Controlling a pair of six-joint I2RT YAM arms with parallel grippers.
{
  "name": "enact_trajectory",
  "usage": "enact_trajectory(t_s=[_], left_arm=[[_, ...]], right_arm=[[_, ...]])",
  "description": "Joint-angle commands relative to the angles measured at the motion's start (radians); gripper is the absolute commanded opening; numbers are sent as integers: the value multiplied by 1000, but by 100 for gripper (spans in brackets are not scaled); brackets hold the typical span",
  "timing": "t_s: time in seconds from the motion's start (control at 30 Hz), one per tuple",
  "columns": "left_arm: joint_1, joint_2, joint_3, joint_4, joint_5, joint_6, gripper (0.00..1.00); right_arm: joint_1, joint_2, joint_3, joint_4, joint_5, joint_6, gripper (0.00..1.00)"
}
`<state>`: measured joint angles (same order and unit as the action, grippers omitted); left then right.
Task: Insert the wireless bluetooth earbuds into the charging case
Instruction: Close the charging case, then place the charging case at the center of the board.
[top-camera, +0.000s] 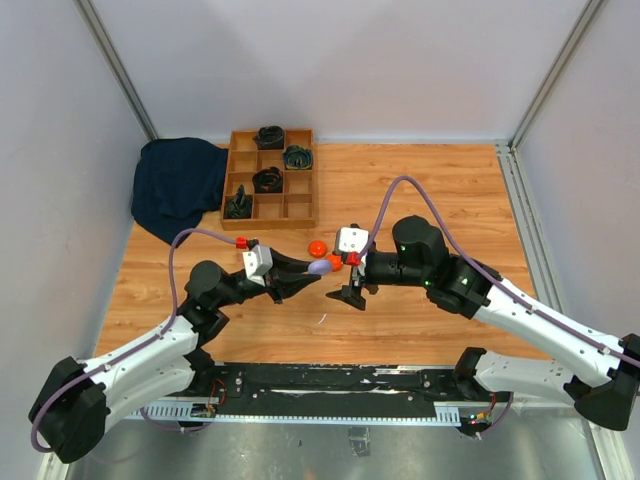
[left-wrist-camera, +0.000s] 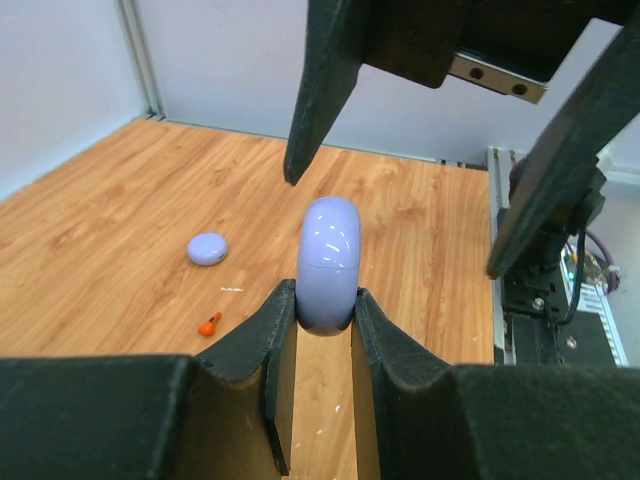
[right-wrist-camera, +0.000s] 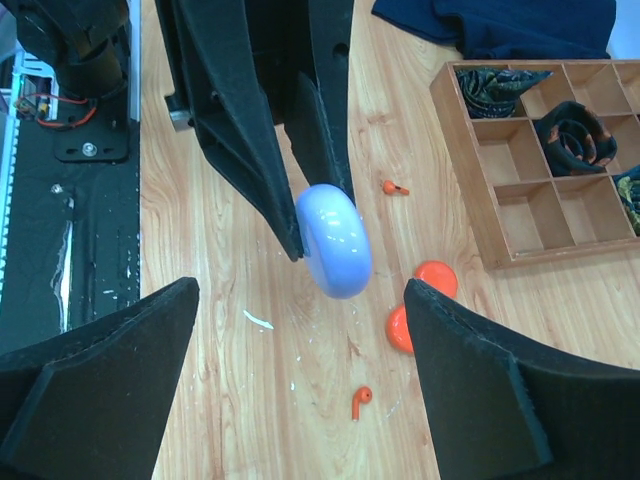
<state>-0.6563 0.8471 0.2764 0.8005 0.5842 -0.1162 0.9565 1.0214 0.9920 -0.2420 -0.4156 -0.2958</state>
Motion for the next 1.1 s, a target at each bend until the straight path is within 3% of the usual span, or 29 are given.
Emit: enact_trajectory(t_s=[0.0,0.47,0.9,1.07], left_arm=[[6,-29,65,-157,105,127,3],[6,7,99,-175,215,146,5],[6,25,98,-147,231,118,5],[6,33,99,-143,239,113,7]], right_arm=[[-2,-7,5,-38,27,-60,83],[-2,77,21,-49,-37,-80,54],[-2,109,33,-87,-93,-92,38],[-2,108,35,-79,-128,-88,36]])
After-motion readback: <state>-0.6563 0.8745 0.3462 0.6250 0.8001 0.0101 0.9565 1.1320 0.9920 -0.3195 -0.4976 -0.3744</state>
